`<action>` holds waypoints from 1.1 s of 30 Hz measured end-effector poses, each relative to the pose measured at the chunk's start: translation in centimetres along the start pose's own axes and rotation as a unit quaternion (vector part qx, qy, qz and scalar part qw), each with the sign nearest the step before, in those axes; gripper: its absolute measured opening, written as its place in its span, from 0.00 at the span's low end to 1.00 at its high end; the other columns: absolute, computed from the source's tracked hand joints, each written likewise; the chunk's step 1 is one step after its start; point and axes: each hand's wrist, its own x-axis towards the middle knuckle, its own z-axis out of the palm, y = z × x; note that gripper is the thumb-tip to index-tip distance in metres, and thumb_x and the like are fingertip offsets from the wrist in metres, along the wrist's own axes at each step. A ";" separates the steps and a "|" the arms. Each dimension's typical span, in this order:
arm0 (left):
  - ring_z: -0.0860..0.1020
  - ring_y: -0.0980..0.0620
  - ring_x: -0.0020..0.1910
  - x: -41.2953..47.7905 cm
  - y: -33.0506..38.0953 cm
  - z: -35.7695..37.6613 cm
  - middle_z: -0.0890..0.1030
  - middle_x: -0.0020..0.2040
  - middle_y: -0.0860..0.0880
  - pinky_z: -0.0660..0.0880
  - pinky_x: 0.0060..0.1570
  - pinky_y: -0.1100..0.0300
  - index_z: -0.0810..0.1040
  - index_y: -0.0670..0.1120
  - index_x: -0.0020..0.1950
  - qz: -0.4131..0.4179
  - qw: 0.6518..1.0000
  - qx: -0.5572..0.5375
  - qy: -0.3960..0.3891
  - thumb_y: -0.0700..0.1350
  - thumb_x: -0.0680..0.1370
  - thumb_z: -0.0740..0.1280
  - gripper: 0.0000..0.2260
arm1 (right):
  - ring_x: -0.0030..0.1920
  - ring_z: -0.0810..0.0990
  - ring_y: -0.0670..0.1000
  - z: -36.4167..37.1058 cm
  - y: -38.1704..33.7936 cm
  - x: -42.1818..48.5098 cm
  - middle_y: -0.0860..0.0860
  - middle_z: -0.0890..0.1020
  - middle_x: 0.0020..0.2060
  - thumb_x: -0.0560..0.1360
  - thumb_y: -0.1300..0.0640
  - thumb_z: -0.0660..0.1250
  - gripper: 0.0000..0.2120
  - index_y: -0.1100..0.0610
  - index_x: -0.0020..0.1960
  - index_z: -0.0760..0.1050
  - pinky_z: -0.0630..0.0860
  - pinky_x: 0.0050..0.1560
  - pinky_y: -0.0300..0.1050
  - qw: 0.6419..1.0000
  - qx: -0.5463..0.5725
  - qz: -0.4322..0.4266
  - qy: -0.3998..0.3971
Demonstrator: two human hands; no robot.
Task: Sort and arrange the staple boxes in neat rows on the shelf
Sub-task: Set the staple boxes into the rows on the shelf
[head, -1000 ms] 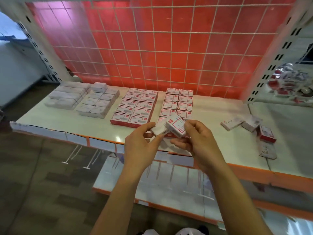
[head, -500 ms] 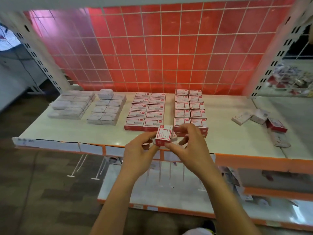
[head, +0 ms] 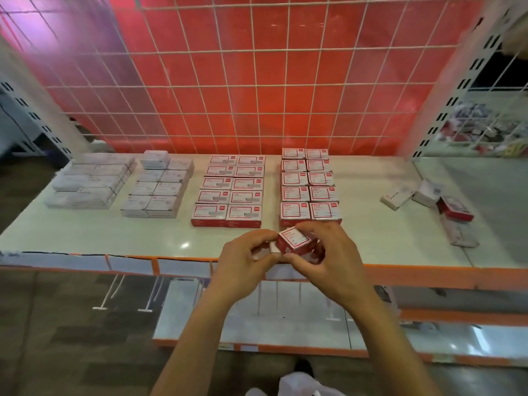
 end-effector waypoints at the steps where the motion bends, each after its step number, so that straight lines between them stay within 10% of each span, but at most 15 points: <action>1: 0.76 0.62 0.52 0.3 -0.1 0.0 0.79 0.54 0.60 0.72 0.49 0.75 0.78 0.56 0.59 -0.012 1.000 -0.004 0.012 0.47 0.75 0.71 0.14 | 0.53 0.71 0.40 0.1 0.4 -0.1 0.44 0.73 0.56 0.69 0.47 0.73 0.22 0.45 0.60 0.70 0.68 0.47 0.24 0.999 0.007 0.016 0.027; 6: 0.78 0.56 0.55 1.3 -0.9 -0.4 0.79 0.58 0.54 0.78 0.57 0.56 0.78 0.54 0.61 -0.063 0.997 -0.023 0.025 0.46 0.75 0.71 0.15 | 0.48 0.76 0.48 -0.3 2.5 0.0 0.45 0.69 0.49 0.69 0.43 0.73 0.23 0.51 0.58 0.69 0.75 0.44 0.41 0.983 -0.042 0.149 0.096; 33: 0.79 0.53 0.53 0.7 -0.2 -1.3 0.79 0.54 0.60 0.79 0.50 0.65 0.77 0.62 0.51 -0.077 0.990 -0.114 0.017 0.43 0.73 0.73 0.15 | 0.54 0.70 0.52 -0.1 3.0 1.0 0.52 0.74 0.54 0.65 0.38 0.73 0.30 0.55 0.57 0.69 0.72 0.52 0.46 0.963 -0.172 0.196 0.073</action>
